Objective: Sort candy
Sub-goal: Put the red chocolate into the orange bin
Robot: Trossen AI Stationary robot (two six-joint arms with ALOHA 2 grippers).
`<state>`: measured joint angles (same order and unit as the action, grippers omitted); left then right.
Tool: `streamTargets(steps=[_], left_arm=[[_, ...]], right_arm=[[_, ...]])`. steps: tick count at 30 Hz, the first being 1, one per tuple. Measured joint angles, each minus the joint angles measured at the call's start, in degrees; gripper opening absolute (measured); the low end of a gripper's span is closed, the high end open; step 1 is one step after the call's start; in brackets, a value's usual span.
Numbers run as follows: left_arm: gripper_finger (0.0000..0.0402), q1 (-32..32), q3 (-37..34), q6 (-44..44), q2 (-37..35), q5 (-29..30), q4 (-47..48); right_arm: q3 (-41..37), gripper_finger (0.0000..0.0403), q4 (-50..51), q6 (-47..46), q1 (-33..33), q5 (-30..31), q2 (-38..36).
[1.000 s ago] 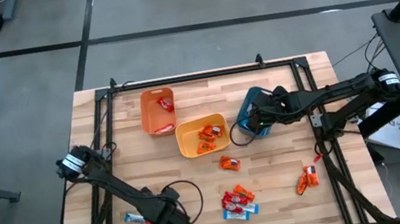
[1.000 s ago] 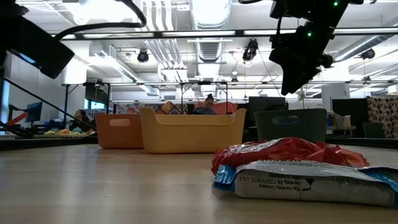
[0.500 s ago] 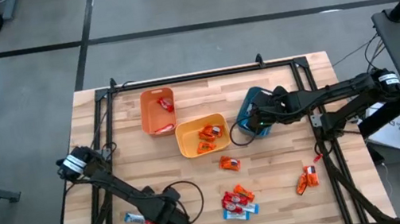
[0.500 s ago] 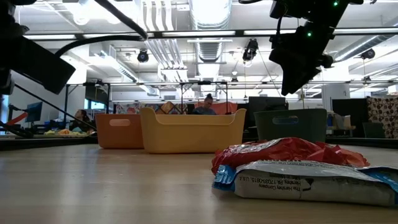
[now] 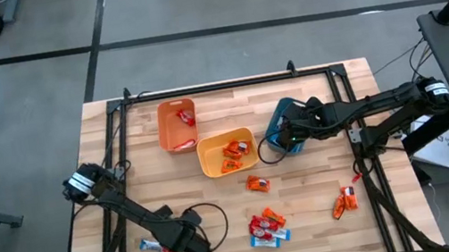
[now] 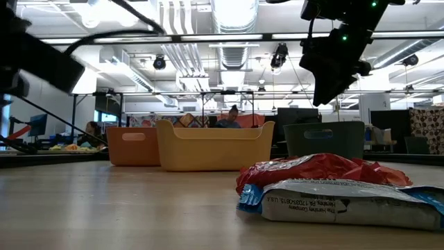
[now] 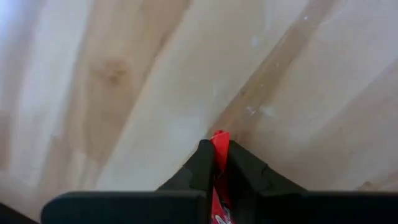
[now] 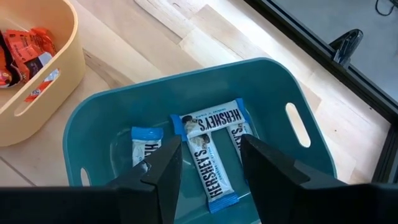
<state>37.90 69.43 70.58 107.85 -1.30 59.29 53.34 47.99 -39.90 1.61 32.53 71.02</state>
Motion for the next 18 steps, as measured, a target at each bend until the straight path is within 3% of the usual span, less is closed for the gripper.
streamTargets(steps=[6, 18], left_arm=[[0.0003, -0.59, 0.77, -8.55, -4.83, 8.24, 1.65], [0.0002, -7.61, 0.36, -28.48, -21.81, 33.65, 0.1]], right_arm=[[0.0, 0.0155, -0.35, 0.0, 0.0, 0.0, 0.0], [0.0, 0.0155, -0.52, 0.0, 0.0, 0.0, 0.0]])
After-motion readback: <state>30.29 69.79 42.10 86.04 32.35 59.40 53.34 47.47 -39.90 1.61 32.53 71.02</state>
